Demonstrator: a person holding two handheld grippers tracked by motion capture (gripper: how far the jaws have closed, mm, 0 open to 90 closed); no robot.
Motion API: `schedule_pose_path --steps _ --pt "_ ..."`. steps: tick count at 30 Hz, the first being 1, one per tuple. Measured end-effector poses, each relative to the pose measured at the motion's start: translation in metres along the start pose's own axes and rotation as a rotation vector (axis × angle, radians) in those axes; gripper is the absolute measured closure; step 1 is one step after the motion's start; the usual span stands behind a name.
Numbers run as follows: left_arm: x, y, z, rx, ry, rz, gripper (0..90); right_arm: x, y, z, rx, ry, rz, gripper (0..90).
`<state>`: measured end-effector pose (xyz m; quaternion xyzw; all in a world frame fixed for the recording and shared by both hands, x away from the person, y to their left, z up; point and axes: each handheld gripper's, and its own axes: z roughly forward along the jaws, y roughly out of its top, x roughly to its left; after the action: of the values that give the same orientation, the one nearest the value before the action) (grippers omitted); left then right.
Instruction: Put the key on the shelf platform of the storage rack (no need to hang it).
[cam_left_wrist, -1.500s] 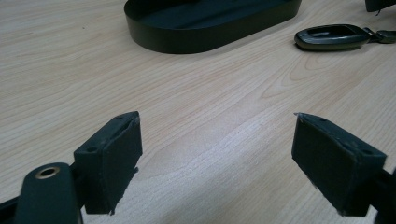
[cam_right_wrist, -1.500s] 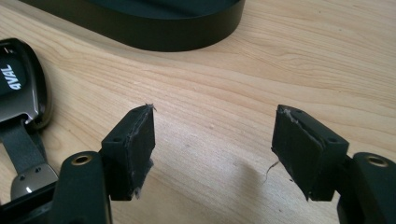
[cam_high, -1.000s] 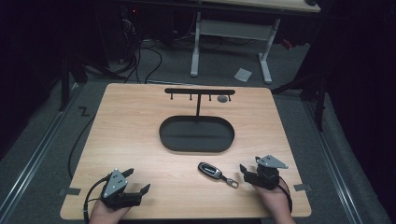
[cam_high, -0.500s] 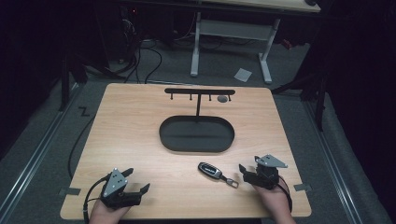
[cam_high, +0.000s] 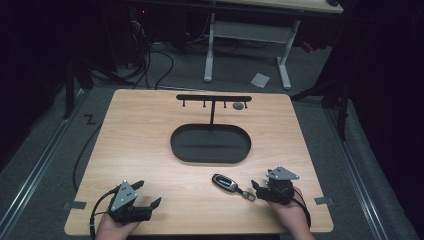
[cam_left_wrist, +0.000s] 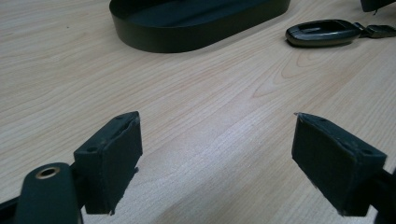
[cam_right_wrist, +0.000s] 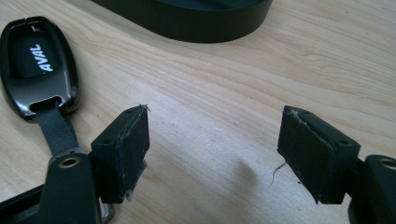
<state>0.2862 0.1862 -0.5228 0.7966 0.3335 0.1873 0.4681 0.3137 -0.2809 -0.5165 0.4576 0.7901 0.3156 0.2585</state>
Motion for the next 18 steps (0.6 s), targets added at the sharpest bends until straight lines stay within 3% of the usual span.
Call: schedule_pose_path --steps 7,13,18 --pt "-0.001 0.000 0.001 0.008 -0.009 0.004 17.1 0.004 0.005 -0.002 0.017 0.042 0.020 26.4" --pt "0.000 -0.001 0.000 0.009 -0.014 0.002 17.1 0.005 0.016 -0.003 0.073 0.068 0.023 26.4" --pt "0.000 -0.001 0.000 0.002 -0.017 -0.003 17.2 0.006 0.021 -0.001 0.142 0.085 -0.013 26.4"
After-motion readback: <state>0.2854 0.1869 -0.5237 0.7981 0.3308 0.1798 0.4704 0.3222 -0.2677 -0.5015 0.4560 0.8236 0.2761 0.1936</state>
